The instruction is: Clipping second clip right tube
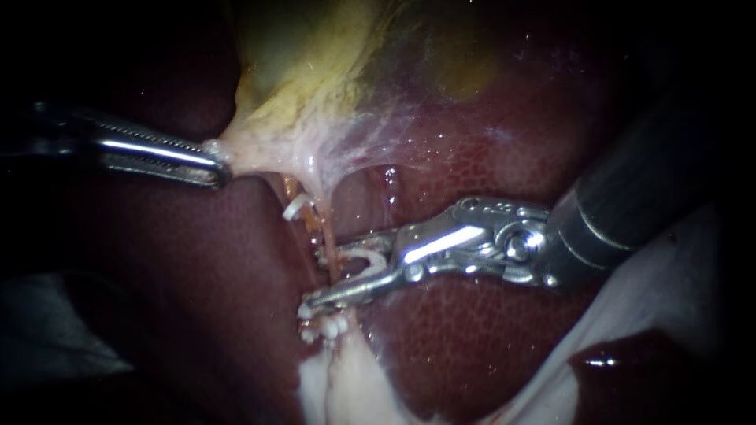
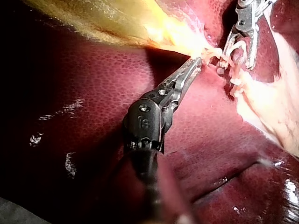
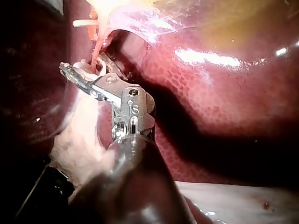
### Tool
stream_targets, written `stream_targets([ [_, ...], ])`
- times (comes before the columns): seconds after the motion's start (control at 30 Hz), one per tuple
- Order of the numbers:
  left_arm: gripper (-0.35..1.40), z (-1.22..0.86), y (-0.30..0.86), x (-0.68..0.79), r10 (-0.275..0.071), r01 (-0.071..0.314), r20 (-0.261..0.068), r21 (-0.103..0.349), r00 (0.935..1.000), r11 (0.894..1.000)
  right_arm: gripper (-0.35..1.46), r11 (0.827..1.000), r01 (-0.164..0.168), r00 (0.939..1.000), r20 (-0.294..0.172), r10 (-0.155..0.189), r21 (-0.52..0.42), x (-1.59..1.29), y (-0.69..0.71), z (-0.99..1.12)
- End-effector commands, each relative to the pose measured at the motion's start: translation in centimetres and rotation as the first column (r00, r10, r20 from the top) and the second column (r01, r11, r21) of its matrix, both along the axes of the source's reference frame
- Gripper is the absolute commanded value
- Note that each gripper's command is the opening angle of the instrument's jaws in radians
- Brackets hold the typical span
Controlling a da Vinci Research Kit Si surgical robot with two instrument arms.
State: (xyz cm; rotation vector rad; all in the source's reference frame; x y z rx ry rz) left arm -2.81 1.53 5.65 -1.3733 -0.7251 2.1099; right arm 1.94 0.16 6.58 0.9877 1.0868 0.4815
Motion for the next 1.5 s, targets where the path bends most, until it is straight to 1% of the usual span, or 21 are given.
stream_targets([
  [0.03, -0.35, 0.0, 0.0, 0.0, 0.0, 0.0, 0.0, 0.0, 1.0, 1.0, 0.49, 1.0, 0.004, 1.0, -0.003, -0.004, 0.004, 0.0, -0.02, 0.01],
  [0.1, -0.35, 0.0, 0.0, 0.0, 0.0, 0.0, 0.0, 0.0, 1.0, 1.0, 0.49, 1.0, 0.005, 0.9999, -0.014, -0.005, 0.011, 0.01, -0.04, 0.03],
  [0.17, -0.35, 0.0, 0.0, 0.0, 0.0, 0.0, 0.0, 0.0, 1.0, 1.0, 0.48, 1.0, -0.002, 0.9995, -0.032, 0.003, 0.025, 0.05, -0.06, 0.04],
  [0.33, -0.35, 0.0, 0.0, 0.0, 0.0, 0.0, 0.0, 0.0, 1.0, 1.0, 0.48, 0.999, -0.013, 0.9988, -0.046, 0.014, 0.037, 0.24, -0.13, 0.08],
  [0.4, -0.35, 0.0, 0.0, 0.0, 0.0, 0.0, 0.0, 0.0, 1.0, 1.0, 0.48, 0.999, -0.021, 0.998, -0.058, 0.024, 0.045, 0.31, -0.17, 0.08],
  [0.57, -0.35, 0.0, 0.0, -0.01, 0.0, 0.0, 0.0, 0.0, 1.0, 1.0, 0.48, 0.999, -0.02, 0.9975, -0.066, 0.023, 0.043, 0.48, -0.27, 0.07],
  [0.67, -0.35, 0.0, 0.0, -0.01, 0.0, 0.0, 0.0, 0.0, 1.0, 1.0, 0.48, 0.998, -0.029, 0.9957, -0.087, 0.033, 0.049, 0.51, -0.3, 0.04],
  [0.83, -0.35, 0.0, 0.0, -0.01, 0.0, 0.0, 0.0, 0.0, 1.0, 1.0, 0.48, 0.995, -0.043, 0.993, -0.106, 0.053, 0.091, 0.49, -0.28, -0.04],
  [0.9, -0.35, 0.0, 0.0, -0.01, 0.0, 0.0, 0.0, 0.0, 1.0, 1.0, 0.47, 0.994, -0.048, 0.9907, -0.122, 0.06, 0.099, 0.45, -0.29, -0.1],
  [1.03, -0.35, 0.0, 0.0, -0.01, 0.0, 0.0, 0.0, 0.0, 1.0, 1.0, 0.45, 0.992, -0.053, 0.9891, -0.131, 0.068, 0.117, 0.42, -0.29, -0.19],
  [1.17, -0.35, 0.0, 0.0, -0.01, 0.0, 0.0, 0.0, 0.0, 1.0, 1.0, 0.43, 0.992, -0.044, 0.9889, -0.136, 0.06, 0.119, 0.42, -0.29, -0.22],
  [1.33, -0.35, 0.0, 0.0, 0.0, 0.0, 0.0, 0.0, 0.0, 1.0, 1.0, 0.37, 0.99, -0.003, 0.9883, -0.151, 0.024, 0.138, 0.39, -0.27, -0.23],
  [1.43, -0.35, 0.0, 0.0, 0.0, 0.0, 0.0, 0.0, 0.0, 1.0, 1.0, 0.31, 0.99, -0.007, 0.9882, -0.15, 0.028, 0.139, 0.38, -0.22, -0.27],
  [1.5, -0.35, 0.0, 0.0, 0.0, 0.0, 0.0, 0.0, 0.0, 1.0, 1.0, 0.23, 0.989, -0.011, 0.9886, -0.147, 0.033, 0.148, 0.37, -0.17, -0.31],
])
